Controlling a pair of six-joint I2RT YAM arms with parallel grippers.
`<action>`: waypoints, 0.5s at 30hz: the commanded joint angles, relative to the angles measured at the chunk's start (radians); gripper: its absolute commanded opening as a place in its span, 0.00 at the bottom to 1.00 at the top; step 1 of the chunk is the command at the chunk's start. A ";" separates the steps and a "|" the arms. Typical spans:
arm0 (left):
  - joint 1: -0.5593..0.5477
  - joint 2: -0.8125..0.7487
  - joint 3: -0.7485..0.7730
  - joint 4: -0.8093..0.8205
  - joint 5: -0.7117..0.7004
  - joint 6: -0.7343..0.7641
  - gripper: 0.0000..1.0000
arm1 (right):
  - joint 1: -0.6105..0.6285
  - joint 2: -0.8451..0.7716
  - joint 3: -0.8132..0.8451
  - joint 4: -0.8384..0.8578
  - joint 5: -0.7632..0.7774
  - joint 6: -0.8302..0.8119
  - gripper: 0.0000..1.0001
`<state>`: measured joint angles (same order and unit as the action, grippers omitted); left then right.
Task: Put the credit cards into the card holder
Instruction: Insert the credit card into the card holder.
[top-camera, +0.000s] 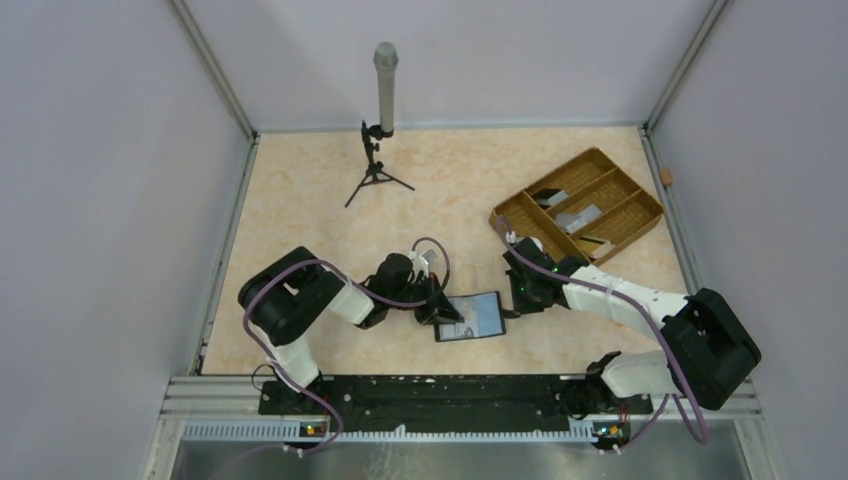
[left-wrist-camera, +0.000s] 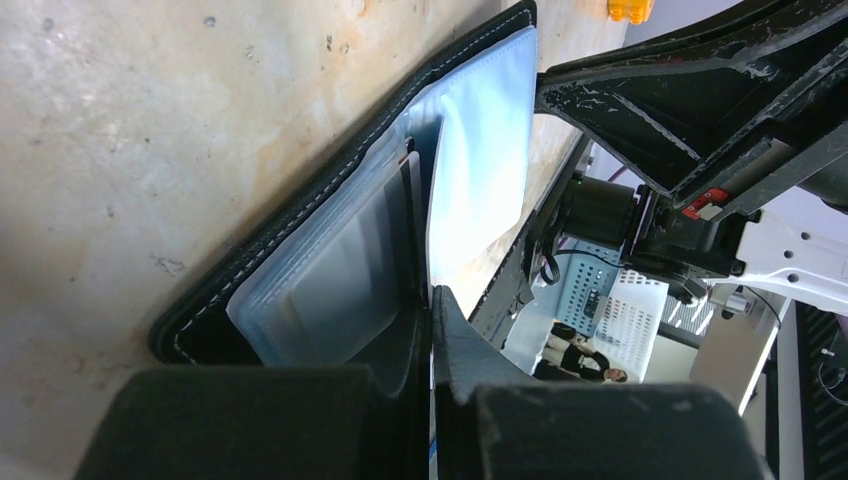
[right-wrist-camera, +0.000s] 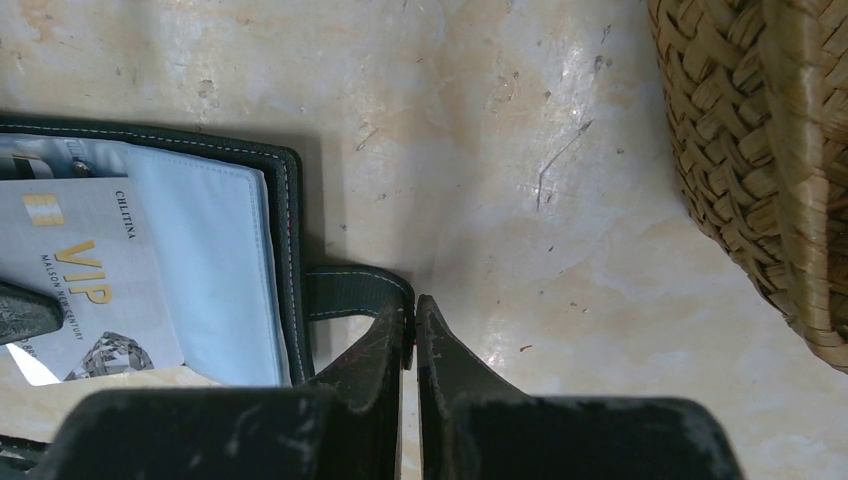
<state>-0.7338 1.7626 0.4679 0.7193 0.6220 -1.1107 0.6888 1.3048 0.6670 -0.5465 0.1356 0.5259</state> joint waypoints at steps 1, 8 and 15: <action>0.003 0.025 -0.012 0.076 -0.011 -0.001 0.00 | -0.002 -0.009 -0.007 0.003 0.006 0.015 0.00; 0.002 0.031 -0.011 0.129 -0.007 -0.023 0.00 | 0.005 0.006 -0.010 0.010 0.004 0.020 0.00; -0.009 0.051 -0.004 0.189 0.002 -0.049 0.00 | 0.012 0.019 -0.014 0.019 0.006 0.026 0.00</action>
<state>-0.7349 1.7882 0.4667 0.8070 0.6308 -1.1404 0.6922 1.3102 0.6670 -0.5468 0.1375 0.5358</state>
